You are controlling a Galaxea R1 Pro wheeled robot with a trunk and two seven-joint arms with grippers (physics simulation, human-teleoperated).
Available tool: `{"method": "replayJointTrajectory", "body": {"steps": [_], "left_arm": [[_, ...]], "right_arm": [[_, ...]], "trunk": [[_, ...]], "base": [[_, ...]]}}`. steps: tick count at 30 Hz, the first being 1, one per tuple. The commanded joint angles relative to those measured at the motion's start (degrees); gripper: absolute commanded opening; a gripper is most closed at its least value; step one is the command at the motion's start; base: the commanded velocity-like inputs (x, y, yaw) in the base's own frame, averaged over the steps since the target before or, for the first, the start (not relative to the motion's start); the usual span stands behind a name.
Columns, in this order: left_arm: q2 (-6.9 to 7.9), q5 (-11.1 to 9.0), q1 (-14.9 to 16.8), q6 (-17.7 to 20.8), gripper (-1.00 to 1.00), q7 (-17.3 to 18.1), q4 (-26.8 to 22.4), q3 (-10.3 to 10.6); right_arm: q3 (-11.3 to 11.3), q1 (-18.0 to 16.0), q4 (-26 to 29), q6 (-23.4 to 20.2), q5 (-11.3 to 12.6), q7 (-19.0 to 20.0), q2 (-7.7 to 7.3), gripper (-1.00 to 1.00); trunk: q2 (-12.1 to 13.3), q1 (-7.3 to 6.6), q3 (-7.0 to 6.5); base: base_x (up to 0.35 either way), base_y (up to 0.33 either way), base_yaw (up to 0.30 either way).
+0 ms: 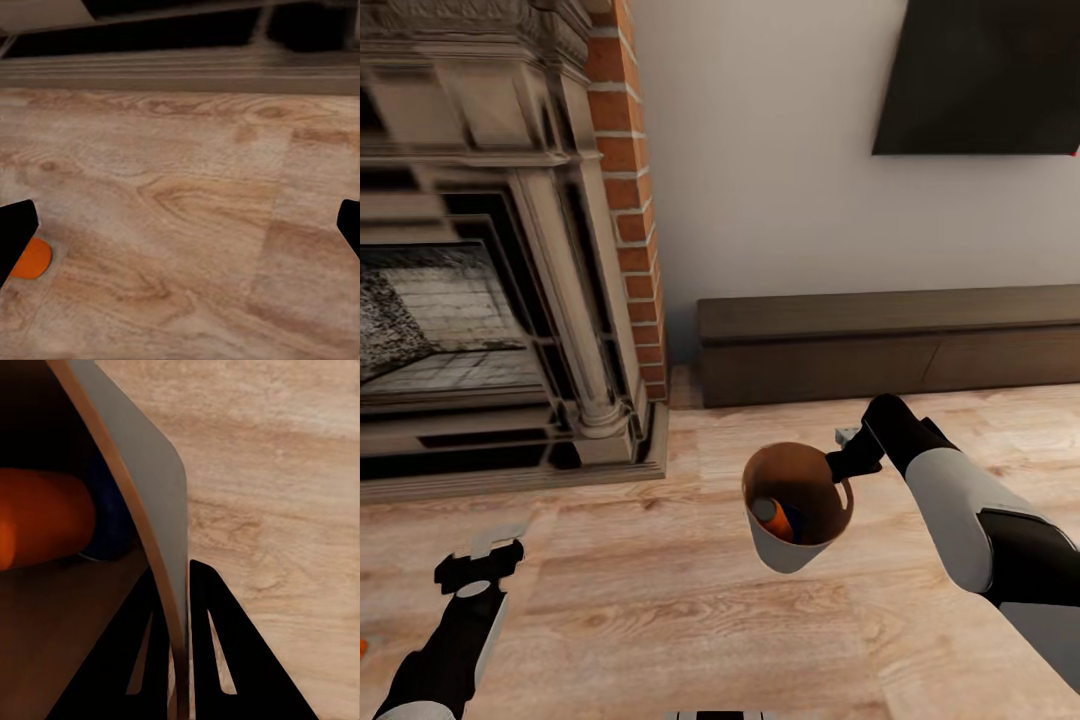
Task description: Put the three can of soda from the living room inside the tash can in the kitchen.
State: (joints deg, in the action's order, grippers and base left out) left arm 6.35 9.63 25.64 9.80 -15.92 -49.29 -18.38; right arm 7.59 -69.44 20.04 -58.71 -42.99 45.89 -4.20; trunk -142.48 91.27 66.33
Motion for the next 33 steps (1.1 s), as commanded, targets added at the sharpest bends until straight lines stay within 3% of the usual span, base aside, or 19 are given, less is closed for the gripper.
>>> {"method": "replayJointTrajectory", "body": {"steps": [1, 6, 11, 14, 33], "left_arm": [[0.04, -0.2, 0.4, -1.1, 1.0, -1.0, 1.5, 0.0], [0.16, -0.6, 0.7, -2.0, 1.0, -0.9, 2.7, -0.1], [0.3, -0.6, 1.0, -1.6, 1.0, 6.1, 2.9, -0.1], [0.32, -0.6, 1.0, -1.4, 1.0, 7.2, 2.8, -0.2], [0.41, -0.5, 1.1, -1.1, 1.0, 8.1, 2.3, -0.2]], "right_arm": [[0.3, 0.0, 0.0, -0.5, 1.3, 0.3, -0.08, -1.0], [0.3, 0.1, 0.0, -0.5, 1.3, 0.3, -0.11, -1.0], [0.3, 0.3, 0.0, -0.5, 1.3, 0.3, -0.03, -1.0], [0.3, 0.4, 0.0, -0.5, 1.3, 0.3, -0.04, -1.0], [0.3, 0.8, 0.0, -0.5, 1.3, 0.3, -0.03, -1.0]], "trunk": [[0.0, -0.01, -0.01], [0.0, -0.01, -0.01], [0.0, -0.01, -0.01], [0.0, -0.01, -0.01], [0.0, -0.01, -0.01]], "base": [[0.0, 0.264, 0.0], [-0.064, 0.279, 0.0], [-0.062, 0.306, 0.0], [-0.014, 0.316, 0.0], [-0.001, 0.319, 0.0]]}}
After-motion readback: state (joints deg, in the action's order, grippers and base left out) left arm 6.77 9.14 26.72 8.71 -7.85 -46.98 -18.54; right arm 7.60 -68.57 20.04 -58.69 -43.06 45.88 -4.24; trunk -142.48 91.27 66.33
